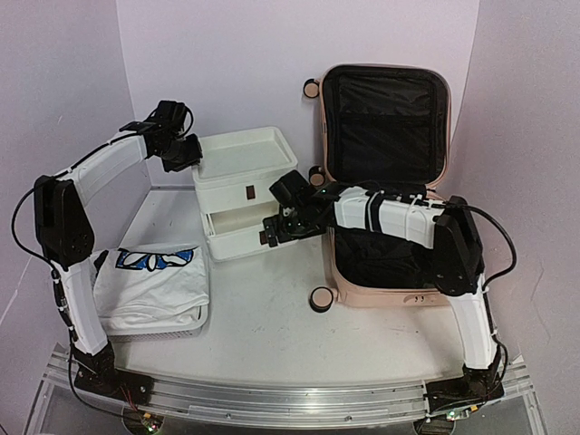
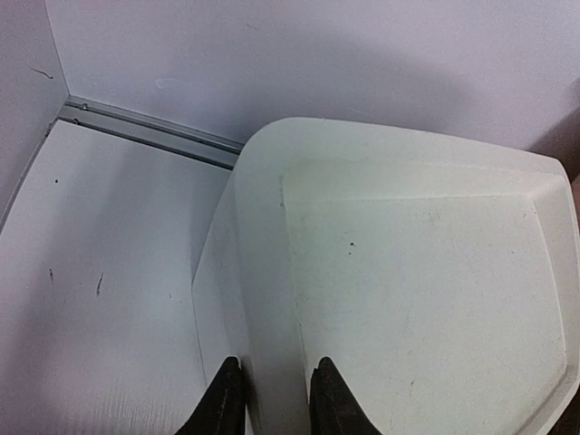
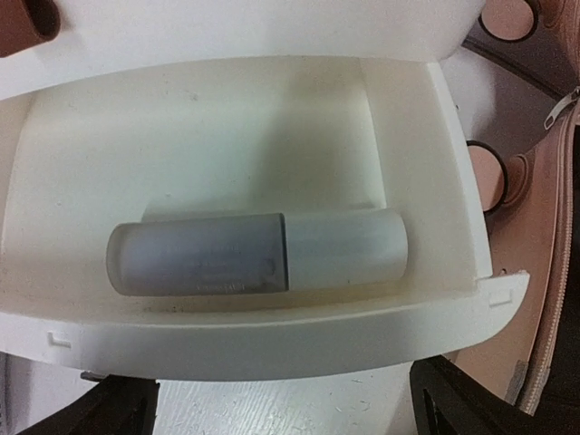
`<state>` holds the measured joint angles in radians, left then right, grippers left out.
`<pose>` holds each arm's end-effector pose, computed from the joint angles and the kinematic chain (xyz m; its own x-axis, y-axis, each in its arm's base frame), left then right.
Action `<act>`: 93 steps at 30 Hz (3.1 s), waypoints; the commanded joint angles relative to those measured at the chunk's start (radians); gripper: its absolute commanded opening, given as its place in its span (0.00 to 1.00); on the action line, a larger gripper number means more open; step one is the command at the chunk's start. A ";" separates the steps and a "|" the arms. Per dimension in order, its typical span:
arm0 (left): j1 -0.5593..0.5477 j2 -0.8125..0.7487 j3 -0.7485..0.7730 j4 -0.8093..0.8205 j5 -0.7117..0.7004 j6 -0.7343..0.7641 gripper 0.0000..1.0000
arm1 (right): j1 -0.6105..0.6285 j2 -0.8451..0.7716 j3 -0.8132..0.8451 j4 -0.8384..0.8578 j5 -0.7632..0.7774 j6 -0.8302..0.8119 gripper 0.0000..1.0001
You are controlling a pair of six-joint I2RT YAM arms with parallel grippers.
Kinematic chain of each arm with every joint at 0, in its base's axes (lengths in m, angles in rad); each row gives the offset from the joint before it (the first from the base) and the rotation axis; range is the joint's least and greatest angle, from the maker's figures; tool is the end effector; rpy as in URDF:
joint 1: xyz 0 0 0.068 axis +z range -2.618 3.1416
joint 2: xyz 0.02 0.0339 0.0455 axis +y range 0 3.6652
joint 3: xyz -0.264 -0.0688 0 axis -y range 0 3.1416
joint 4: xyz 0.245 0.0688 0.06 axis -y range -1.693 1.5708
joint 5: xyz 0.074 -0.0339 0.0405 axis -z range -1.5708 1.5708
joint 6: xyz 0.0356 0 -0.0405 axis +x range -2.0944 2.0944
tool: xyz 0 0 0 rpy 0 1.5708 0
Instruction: Open, take out, and arrange the luggage
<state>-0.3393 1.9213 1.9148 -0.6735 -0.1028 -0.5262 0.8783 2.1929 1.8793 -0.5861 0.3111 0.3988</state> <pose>0.4172 -0.1434 0.3511 -0.6412 -0.3035 -0.7048 -0.0766 0.9392 -0.3347 0.3228 0.3721 0.2250 -0.6981 -0.2625 -0.6661 -0.3691 0.9292 0.0206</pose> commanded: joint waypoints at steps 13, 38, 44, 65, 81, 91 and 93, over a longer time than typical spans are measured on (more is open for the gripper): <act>-0.079 -0.015 -0.021 -0.026 0.464 -0.085 0.15 | -0.095 0.235 0.364 0.157 0.082 -0.109 0.98; 0.005 -0.229 -0.108 0.012 0.470 0.144 0.74 | -0.150 0.084 0.130 0.189 -0.086 -0.055 0.98; 0.017 -0.340 -0.132 0.014 0.435 0.254 0.82 | -0.112 0.046 0.056 0.198 -0.074 -0.134 0.98; 0.015 -0.563 -0.433 0.174 0.386 0.391 0.82 | -0.066 0.244 0.249 0.381 0.085 -0.071 0.98; 0.030 -0.549 -0.455 0.204 0.445 0.353 0.82 | -0.067 0.050 -0.138 0.433 -0.151 -0.194 0.88; 0.049 -0.543 -0.464 0.212 0.436 0.352 0.82 | -0.066 0.198 0.011 0.503 -0.149 -0.159 0.70; 0.054 -0.540 -0.465 0.213 0.440 0.348 0.82 | -0.066 0.200 0.002 0.503 -0.130 -0.145 0.68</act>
<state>-0.3016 1.3808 1.4502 -0.5129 0.3225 -0.1658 0.8085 2.3734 1.8393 -0.1371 0.1574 0.2291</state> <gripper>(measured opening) 0.819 0.692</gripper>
